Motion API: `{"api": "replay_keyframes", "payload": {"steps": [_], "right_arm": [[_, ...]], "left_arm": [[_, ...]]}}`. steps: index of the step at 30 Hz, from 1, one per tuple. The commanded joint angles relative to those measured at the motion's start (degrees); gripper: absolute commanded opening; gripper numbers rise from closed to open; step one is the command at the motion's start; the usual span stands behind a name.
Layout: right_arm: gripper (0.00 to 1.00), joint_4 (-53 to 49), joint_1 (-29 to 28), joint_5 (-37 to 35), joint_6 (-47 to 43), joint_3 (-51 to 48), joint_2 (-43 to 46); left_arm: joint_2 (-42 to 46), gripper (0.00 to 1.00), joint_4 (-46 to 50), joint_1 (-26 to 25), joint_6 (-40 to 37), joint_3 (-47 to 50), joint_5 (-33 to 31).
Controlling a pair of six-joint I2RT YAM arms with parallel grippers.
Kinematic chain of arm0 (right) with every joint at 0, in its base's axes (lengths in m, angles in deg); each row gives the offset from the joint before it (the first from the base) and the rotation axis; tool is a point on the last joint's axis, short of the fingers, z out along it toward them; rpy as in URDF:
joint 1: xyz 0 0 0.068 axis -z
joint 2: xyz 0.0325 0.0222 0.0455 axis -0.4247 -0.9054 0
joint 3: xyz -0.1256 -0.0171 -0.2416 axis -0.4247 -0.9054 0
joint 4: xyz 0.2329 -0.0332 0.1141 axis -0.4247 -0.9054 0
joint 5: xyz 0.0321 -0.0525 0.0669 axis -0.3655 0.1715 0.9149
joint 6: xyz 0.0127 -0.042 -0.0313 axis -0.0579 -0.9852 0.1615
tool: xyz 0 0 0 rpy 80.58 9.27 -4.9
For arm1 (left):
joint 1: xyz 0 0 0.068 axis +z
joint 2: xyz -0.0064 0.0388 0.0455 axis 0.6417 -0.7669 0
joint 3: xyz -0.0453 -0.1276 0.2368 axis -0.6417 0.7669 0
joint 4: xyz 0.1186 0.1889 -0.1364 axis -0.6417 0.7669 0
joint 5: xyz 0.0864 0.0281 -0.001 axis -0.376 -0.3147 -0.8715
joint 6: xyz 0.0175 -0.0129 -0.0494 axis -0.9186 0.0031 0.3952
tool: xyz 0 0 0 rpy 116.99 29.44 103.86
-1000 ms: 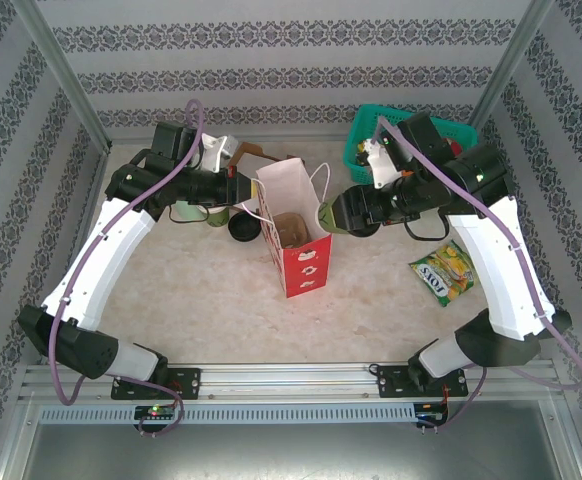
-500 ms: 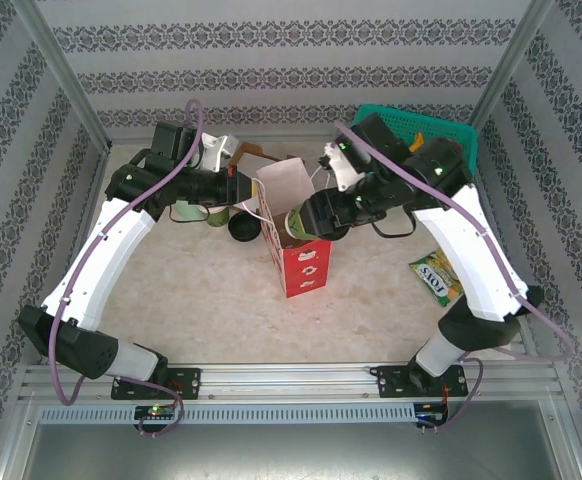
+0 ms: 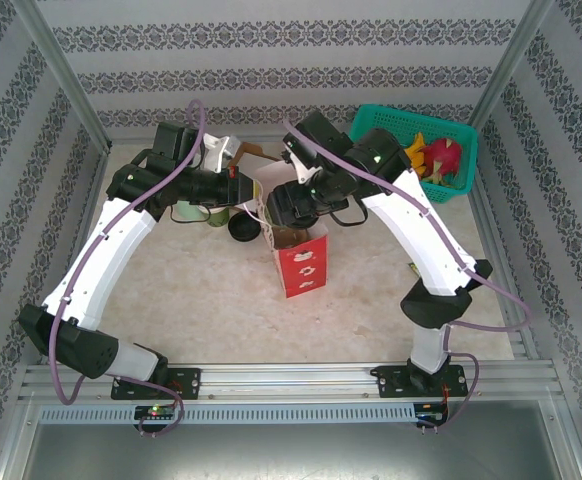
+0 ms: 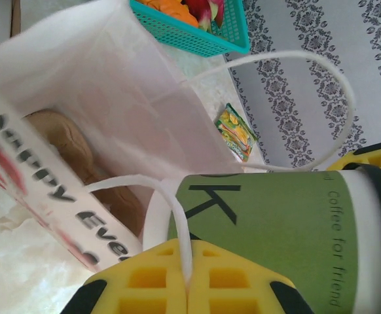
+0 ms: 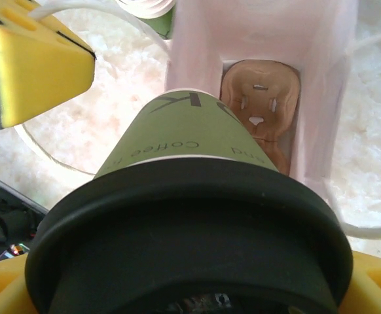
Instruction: Pack the takeout coffee
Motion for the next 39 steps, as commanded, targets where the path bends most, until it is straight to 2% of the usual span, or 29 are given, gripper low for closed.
{"api": "replay_keyframes", "payload": {"steps": [1,5,9,13,21,28,32,35,39], "right_arm": [[0.58,-8.46,-0.98,-3.99,1.53,1.63,-1.66],[0.58,-11.43,-1.07,-8.48,2.0,2.82,-3.4],[0.58,-11.52,-1.85,-8.18,2.26,4.03,-4.54],[0.58,-11.46,-0.96,-11.3,3.21,1.13,-2.13],[0.57,-11.46,-3.39,-8.4,3.9,3.26,-3.2],[0.59,-8.85,-3.72,-11.68,5.77,-2.13,-2.59],[0.59,-11.55,-3.36,-15.57,6.35,-0.29,-1.76],[0.58,-10.89,-3.3,-12.55,7.31,-2.28,0.98],[0.58,-5.45,-3.84,-8.09,8.05,-10.13,3.43]], "left_arm": [[-0.54,0.0,0.48,-0.65,-1.0,-0.44,0.68],[-0.58,0.0,0.57,-0.61,-1.3,-0.31,0.59],[-0.75,0.0,0.3,-0.66,-1.26,-0.63,1.01],[0.09,0.0,1.61,-0.68,-2.2,-1.02,-0.24],[0.68,0.0,-0.98,-1.18,0.34,0.98,0.08],[1.39,0.0,-1.33,-1.56,0.26,1.57,-0.16],[1.84,0.0,-0.05,-1.51,-0.35,1.62,-2.27],[1.6,0.0,-0.16,-1.51,-0.26,1.8,-2.14],[1.83,0.0,-2.12,-1.51,0.29,2.39,-0.8]]}}
